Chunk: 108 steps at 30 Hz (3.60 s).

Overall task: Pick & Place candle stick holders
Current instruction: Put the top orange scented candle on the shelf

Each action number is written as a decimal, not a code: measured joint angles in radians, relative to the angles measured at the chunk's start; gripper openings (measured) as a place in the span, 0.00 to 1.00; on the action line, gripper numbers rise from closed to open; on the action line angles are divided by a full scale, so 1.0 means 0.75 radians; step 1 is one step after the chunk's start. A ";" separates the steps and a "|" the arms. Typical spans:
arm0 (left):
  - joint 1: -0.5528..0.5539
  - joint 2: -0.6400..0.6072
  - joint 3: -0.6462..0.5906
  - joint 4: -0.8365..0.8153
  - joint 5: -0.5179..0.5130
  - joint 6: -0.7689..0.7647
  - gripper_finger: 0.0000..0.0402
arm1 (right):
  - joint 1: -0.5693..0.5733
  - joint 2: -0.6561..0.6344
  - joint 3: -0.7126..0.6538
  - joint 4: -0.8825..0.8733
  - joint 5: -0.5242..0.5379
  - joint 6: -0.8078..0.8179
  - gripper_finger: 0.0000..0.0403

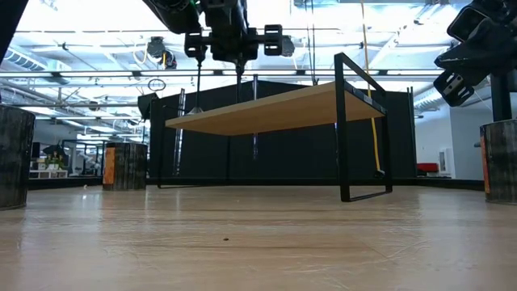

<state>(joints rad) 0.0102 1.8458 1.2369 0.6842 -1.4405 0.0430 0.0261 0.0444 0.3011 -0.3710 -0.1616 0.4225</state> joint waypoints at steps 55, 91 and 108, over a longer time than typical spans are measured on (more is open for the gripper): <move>-0.970 -0.243 0.262 0.340 -0.175 0.807 0.21 | -0.001 -0.001 0.000 0.100 0.081 0.014 0.00; -0.495 -0.249 0.081 -1.119 0.988 -1.184 0.21 | -0.001 0.000 0.000 0.100 0.076 0.050 0.00; -0.382 -0.377 0.214 -2.129 1.323 -1.675 0.02 | -0.001 0.000 0.000 0.099 0.075 -0.001 0.00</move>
<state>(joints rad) -0.2763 1.5634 1.3975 -0.9123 -0.4479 -1.2129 0.0257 0.0444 0.3012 -0.2966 -0.1051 0.4221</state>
